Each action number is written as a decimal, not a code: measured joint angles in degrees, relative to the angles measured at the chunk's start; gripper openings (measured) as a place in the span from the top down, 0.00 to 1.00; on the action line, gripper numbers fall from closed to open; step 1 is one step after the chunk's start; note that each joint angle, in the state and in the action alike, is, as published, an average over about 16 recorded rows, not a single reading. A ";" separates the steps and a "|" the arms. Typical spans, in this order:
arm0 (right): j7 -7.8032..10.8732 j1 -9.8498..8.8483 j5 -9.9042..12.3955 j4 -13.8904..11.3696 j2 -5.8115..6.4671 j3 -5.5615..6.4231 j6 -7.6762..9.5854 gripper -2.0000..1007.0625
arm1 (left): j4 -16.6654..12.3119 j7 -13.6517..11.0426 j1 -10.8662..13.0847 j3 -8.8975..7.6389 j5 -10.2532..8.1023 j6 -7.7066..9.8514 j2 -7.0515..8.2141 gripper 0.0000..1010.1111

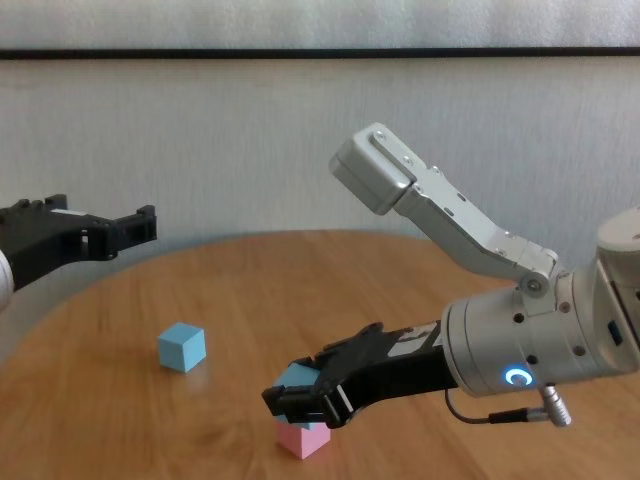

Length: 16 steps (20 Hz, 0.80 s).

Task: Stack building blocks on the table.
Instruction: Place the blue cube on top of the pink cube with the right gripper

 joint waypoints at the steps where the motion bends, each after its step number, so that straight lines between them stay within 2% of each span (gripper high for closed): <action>1: 0.04 0.03 -0.06 0.04 -0.01 -0.04 0.00 0.63 | 0.00 0.00 0.00 0.00 0.00 0.00 0.00 0.01; 16: 0.38 0.35 -0.03 1.28 -0.55 0.10 -0.15 0.63 | 0.00 0.00 0.00 0.00 0.00 0.00 0.00 0.01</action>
